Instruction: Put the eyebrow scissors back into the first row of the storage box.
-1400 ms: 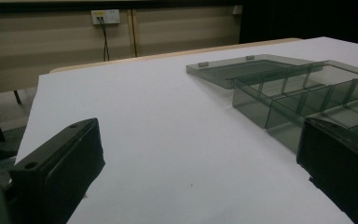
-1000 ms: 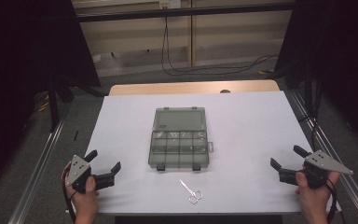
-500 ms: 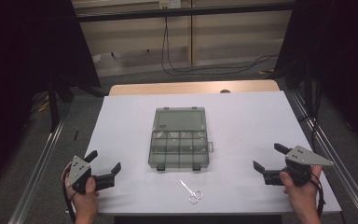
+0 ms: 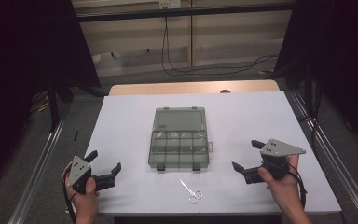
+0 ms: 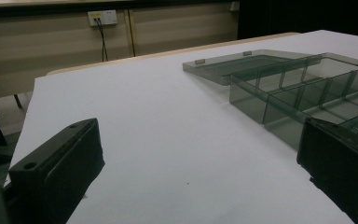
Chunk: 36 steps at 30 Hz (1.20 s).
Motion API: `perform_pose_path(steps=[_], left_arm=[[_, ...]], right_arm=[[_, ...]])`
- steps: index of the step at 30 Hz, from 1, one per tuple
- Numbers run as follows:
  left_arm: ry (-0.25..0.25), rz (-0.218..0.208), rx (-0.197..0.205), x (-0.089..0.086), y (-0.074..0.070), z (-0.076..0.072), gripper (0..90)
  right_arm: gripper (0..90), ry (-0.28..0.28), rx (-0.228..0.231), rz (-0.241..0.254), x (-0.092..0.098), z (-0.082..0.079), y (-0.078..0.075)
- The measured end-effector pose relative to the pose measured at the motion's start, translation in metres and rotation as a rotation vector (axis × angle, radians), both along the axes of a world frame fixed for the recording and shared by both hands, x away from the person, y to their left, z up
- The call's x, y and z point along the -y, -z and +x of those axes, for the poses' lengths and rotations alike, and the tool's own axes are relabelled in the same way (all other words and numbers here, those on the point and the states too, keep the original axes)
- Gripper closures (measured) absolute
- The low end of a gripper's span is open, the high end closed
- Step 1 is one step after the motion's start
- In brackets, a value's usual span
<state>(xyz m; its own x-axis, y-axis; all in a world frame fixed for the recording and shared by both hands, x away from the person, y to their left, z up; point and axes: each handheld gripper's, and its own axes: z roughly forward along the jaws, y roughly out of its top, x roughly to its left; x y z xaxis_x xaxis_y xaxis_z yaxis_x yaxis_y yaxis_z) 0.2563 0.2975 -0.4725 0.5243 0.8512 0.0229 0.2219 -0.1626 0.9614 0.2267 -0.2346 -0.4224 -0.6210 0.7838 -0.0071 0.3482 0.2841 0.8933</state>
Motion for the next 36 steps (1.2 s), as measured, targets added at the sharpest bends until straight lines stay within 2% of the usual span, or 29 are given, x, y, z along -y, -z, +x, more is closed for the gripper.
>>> perform_pose_path(steps=[11,18,28,34,36], left_arm=[[-0.004,-0.011,0.006,0.0,0.001,0.0,0.2],[0.002,-0.004,0.006,-0.001,0.001,0.001,0.0],[0.005,-0.005,0.005,0.0,0.001,0.001,0.0],[0.007,-0.014,0.007,0.0,0.001,0.001,0.0],[0.007,-0.014,0.007,0.0,0.002,0.001,0.0]], right_arm=[[0.0,-0.07,-0.03,-0.024,-0.027,0.011,-0.011],[0.0,-0.131,-0.07,-0.071,-0.046,0.017,-0.015],[0.5,-0.197,-0.113,-0.104,-0.071,0.023,-0.016],[2.5,-0.243,-0.148,-0.134,-0.089,0.027,-0.014],[4.9,-0.257,-0.146,-0.131,-0.093,0.027,-0.014]])
